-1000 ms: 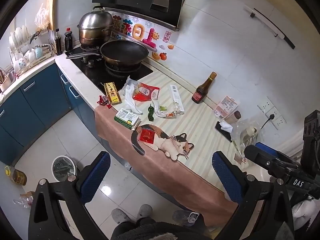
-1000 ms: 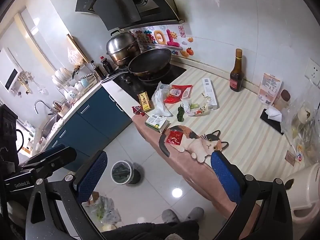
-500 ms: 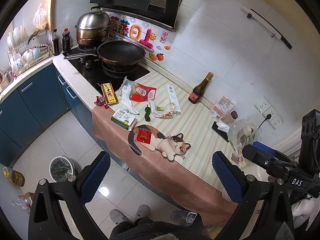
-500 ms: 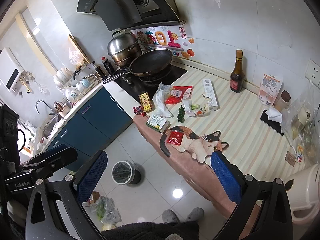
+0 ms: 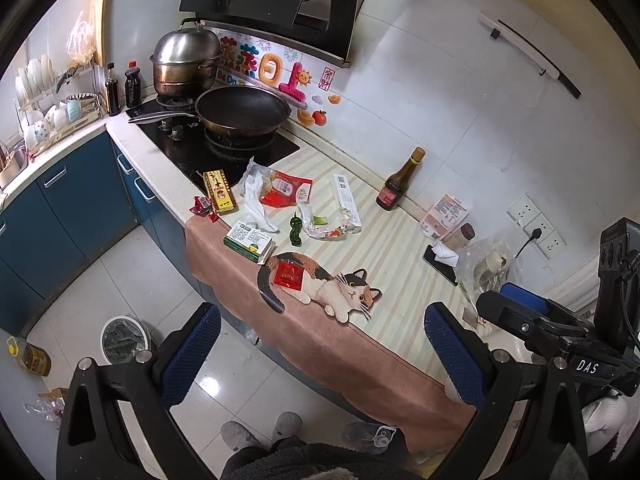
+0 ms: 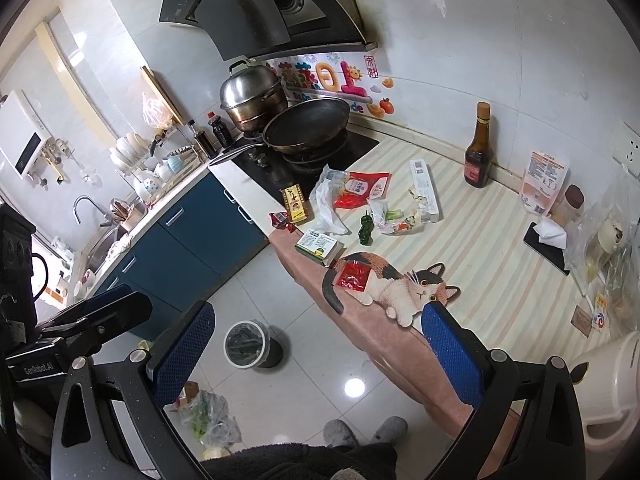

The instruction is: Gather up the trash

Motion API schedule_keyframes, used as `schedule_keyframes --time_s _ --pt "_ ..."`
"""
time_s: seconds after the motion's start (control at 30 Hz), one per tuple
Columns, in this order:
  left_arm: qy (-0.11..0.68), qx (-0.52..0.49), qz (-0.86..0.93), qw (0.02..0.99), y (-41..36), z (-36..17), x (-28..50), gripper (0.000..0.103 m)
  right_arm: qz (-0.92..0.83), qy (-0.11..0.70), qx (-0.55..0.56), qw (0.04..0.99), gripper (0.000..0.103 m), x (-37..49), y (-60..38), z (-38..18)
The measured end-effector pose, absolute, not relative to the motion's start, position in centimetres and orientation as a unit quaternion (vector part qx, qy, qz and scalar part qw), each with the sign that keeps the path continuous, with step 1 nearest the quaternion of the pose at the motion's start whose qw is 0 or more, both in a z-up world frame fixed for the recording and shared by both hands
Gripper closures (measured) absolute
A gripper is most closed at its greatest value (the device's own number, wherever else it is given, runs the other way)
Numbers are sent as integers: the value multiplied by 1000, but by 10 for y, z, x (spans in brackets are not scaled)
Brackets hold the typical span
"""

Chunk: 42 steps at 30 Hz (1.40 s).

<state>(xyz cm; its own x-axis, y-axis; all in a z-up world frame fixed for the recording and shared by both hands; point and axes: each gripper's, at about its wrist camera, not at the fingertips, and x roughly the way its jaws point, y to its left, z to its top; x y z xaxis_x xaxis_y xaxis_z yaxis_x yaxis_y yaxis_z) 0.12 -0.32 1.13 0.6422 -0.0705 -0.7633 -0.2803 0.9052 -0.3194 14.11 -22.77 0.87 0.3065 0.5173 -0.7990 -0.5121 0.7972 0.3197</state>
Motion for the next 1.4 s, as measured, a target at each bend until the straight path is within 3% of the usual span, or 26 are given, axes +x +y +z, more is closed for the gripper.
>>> schedule_keyframes --time_s 1.4 --pt "427 -196 27 882 -18 11 7 0 303 494 16 815 0 140 -241 -3"
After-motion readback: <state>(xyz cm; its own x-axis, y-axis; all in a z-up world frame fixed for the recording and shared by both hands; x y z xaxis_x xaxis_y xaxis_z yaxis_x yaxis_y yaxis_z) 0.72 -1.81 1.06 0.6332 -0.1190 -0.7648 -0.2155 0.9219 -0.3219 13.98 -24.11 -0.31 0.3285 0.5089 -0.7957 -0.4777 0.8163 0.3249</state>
